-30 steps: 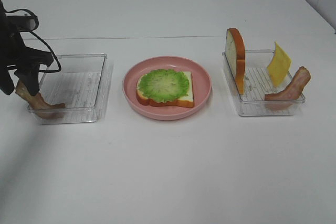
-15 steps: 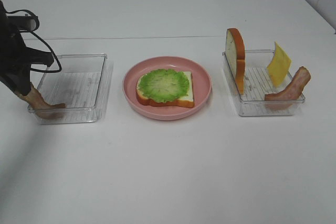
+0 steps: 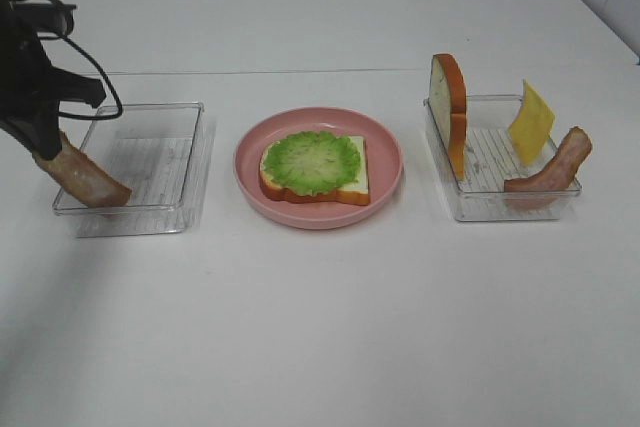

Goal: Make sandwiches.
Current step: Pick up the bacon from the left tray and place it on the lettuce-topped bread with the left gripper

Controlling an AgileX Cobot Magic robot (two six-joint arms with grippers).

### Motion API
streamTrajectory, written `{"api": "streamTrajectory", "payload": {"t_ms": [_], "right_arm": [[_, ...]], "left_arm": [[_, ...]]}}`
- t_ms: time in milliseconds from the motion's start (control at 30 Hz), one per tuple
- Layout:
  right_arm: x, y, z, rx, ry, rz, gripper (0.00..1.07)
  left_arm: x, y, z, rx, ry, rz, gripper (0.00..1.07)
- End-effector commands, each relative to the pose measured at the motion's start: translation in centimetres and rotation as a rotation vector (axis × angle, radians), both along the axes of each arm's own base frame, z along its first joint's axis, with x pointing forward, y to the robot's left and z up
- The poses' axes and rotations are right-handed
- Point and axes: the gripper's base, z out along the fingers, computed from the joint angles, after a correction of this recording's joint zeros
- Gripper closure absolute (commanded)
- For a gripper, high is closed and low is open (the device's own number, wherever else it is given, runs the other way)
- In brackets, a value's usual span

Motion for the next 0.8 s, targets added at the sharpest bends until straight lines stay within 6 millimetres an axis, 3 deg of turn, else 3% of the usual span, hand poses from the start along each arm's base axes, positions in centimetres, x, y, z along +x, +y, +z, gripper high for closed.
{"api": "streamTrajectory", "payload": {"t_ms": [33, 200, 333, 433, 500, 633, 700, 733, 767, 800], "right_arm": [[-0.3, 0.0, -0.1, 0.002, -0.033, 0.008, 0.27], [-0.3, 0.0, -0.1, 0.002, -0.033, 0.008, 0.27], [-0.3, 0.0, -0.1, 0.002, -0.033, 0.008, 0.27], [-0.3, 0.0, -0.1, 0.002, -0.033, 0.008, 0.27], [-0.3, 0.0, -0.1, 0.002, -0.033, 0.008, 0.27], [-0.3, 0.0, -0.1, 0.002, -0.033, 0.008, 0.27], [-0.3, 0.0, -0.1, 0.002, -0.033, 0.008, 0.27], [-0.3, 0.0, -0.1, 0.002, -0.033, 0.008, 0.27], [-0.3, 0.0, -0.1, 0.002, -0.033, 0.008, 0.27], [-0.3, 0.0, -0.1, 0.002, -0.033, 0.008, 0.27]], "left_arm": [[-0.8, -1.0, 3.2, -0.019, -0.083, -0.023, 1.07], [-1.2, -1.9, 6.0, -0.037, -0.145, -0.044, 1.07], [-0.7, -4.0, 8.9, -0.101, -0.226, -0.074, 1.07], [-0.6, -4.6, 9.4, -0.117, -0.245, -0.083, 1.07], [-0.1, -6.9, 10.7, -0.182, -0.298, -0.113, 1.07], [0.2, -8.9, 11.2, -0.229, -0.329, -0.138, 1.07], [0.6, -11.0, 11.0, -0.279, -0.335, -0.164, 1.07], [0.6, -11.0, 11.0, -0.279, -0.335, -0.164, 1.07], [1.0, -12.6, 10.5, -0.312, -0.323, -0.184, 1.07], [1.0, -12.6, 10.5, -0.312, -0.323, -0.184, 1.07]]}}
